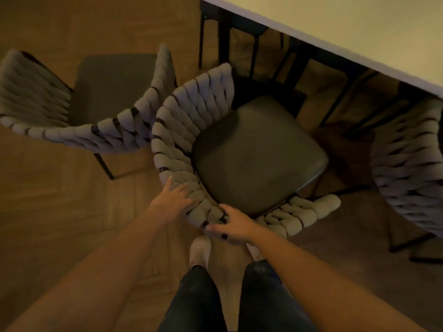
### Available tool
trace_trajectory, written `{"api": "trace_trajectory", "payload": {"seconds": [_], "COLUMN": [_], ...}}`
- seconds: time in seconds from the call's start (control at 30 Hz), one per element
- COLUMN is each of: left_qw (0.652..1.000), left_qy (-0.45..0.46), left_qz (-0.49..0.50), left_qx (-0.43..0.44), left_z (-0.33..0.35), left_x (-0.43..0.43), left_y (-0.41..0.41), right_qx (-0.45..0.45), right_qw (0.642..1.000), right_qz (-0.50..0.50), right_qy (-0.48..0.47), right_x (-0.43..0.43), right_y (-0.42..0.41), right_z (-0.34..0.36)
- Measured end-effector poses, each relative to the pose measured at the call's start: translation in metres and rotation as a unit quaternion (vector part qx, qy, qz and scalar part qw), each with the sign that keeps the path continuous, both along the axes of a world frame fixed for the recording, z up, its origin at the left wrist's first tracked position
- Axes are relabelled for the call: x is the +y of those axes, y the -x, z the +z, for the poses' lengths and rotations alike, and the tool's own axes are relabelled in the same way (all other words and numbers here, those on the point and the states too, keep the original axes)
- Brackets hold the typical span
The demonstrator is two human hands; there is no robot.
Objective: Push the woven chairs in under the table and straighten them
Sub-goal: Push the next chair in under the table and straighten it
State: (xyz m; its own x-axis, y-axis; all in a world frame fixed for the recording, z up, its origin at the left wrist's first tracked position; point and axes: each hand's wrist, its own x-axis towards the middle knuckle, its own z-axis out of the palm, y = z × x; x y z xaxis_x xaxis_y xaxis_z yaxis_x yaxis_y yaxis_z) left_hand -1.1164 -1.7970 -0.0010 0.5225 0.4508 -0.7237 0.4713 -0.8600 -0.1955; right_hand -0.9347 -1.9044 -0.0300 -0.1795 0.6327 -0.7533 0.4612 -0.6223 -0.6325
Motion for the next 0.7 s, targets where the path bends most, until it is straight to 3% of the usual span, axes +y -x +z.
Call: {"api": "trace_trajectory", "payload": {"seconds": [0.03, 0.1, 0.17, 0.23, 0.53, 0.7], "left_qw": [1.0, 0.999, 0.999, 0.998, 0.999, 0.996], "left_qy": [0.005, 0.003, 0.004, -0.006, 0.006, -0.049], "left_qz": [-0.017, -0.043, -0.039, -0.057, -0.03, -0.071], "left_qx": [0.004, -0.001, 0.001, 0.01, -0.043, -0.008], "left_z": [0.0, -0.006, -0.013, -0.019, -0.031, -0.024], "left_x": [0.008, 0.024, 0.037, 0.042, 0.041, 0.022], "left_y": [0.003, 0.003, -0.002, -0.005, -0.005, -0.028], "right_qx": [-0.009, -0.13, -0.25, -0.303, -0.358, -0.369], "right_qw": [1.0, 0.987, 0.955, 0.937, 0.919, 0.911], "right_qz": [-0.002, 0.088, 0.158, 0.175, 0.146, 0.171], "right_qy": [0.021, 0.034, 0.004, -0.026, -0.078, -0.066], "right_x": [0.0, -0.004, -0.01, -0.014, -0.028, -0.032], "right_y": [0.009, 0.023, 0.032, 0.038, 0.043, 0.017], "right_z": [-0.001, -0.006, -0.013, -0.013, -0.012, -0.011]}}
